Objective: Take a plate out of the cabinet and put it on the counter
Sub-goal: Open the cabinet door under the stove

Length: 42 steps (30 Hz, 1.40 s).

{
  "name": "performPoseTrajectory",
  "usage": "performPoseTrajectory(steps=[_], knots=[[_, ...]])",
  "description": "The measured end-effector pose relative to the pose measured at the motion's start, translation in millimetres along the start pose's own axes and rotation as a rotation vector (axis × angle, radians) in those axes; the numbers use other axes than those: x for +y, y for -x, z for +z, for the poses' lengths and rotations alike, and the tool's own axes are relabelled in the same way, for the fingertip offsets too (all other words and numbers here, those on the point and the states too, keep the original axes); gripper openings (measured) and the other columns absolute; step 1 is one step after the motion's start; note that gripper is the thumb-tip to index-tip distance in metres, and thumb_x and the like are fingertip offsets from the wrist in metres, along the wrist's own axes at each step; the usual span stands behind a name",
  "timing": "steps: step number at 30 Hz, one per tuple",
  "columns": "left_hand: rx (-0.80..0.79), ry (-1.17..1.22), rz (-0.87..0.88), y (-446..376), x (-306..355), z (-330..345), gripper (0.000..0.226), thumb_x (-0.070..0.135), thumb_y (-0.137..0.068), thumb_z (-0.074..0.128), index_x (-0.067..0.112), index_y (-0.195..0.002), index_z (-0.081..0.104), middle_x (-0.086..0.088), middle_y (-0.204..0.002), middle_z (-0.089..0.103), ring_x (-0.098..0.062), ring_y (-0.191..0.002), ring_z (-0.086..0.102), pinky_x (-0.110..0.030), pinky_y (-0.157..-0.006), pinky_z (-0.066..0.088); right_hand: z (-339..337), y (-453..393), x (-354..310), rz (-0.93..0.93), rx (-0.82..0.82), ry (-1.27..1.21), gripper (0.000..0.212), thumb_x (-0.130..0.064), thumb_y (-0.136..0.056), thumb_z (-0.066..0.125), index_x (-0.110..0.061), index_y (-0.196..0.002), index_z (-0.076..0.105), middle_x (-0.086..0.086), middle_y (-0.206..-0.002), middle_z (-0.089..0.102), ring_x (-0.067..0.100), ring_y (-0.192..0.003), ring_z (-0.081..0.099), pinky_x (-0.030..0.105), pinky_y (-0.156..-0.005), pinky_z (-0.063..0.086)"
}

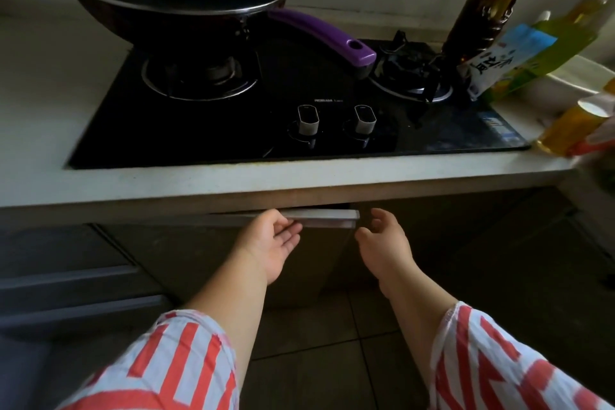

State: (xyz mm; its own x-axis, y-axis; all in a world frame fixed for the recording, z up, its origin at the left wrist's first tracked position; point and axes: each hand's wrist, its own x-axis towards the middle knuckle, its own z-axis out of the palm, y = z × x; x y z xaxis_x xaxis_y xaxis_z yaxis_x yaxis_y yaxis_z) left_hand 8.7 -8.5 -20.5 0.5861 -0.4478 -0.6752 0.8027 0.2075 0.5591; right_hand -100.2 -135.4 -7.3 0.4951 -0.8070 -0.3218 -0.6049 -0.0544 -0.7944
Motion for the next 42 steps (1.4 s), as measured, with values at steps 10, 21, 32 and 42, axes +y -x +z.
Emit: performPoseTrajectory(steps=[10,21,32,42], knots=[[0.101,-0.198,-0.093,54,-31,-44,0.033,0.021,-0.091,0.055,0.005,-0.119,0.05,-0.017,-0.099,0.065,-0.026,-0.082,0.068,-0.032,-0.061,0.055,14,57,-9,-0.131,-0.418,0.451,0.032,-0.033,-0.088,0.061,-0.019,-0.117,0.068,0.001,-0.107,0.068,0.016,-0.091,0.064,0.026,-0.074,0.051],[0.19,-0.586,-0.05,127,-38,-123,0.029,0.017,-0.093,0.052,0.004,-0.119,0.05,-0.017,-0.085,0.067,-0.029,-0.068,0.067,-0.039,-0.062,0.058,64,147,3,-0.008,-0.849,0.542,0.034,-0.029,-0.081,0.071,-0.011,-0.11,0.069,0.004,-0.09,0.069,0.016,-0.081,0.067,0.029,-0.079,0.058],[0.334,-1.201,-0.092,201,21,-228,0.041,0.018,-0.094,0.048,-0.002,-0.13,0.05,-0.02,-0.091,0.06,-0.029,-0.074,0.064,-0.04,-0.069,0.059,180,266,9,0.1,-1.052,0.213,0.014,-0.021,-0.085,0.069,-0.011,-0.093,0.064,0.004,-0.079,0.067,0.011,-0.064,0.064,0.029,-0.075,0.057],[0.437,-1.483,-0.024,210,52,-288,0.035,0.028,-0.092,0.047,0.006,-0.117,0.057,-0.018,-0.1,0.064,-0.027,-0.076,0.065,-0.034,-0.07,0.059,226,287,-5,0.103,-1.019,0.158,0.04,-0.017,-0.086,0.066,-0.009,-0.124,0.056,0.008,-0.092,0.064,0.019,-0.077,0.064,0.028,-0.07,0.05]])
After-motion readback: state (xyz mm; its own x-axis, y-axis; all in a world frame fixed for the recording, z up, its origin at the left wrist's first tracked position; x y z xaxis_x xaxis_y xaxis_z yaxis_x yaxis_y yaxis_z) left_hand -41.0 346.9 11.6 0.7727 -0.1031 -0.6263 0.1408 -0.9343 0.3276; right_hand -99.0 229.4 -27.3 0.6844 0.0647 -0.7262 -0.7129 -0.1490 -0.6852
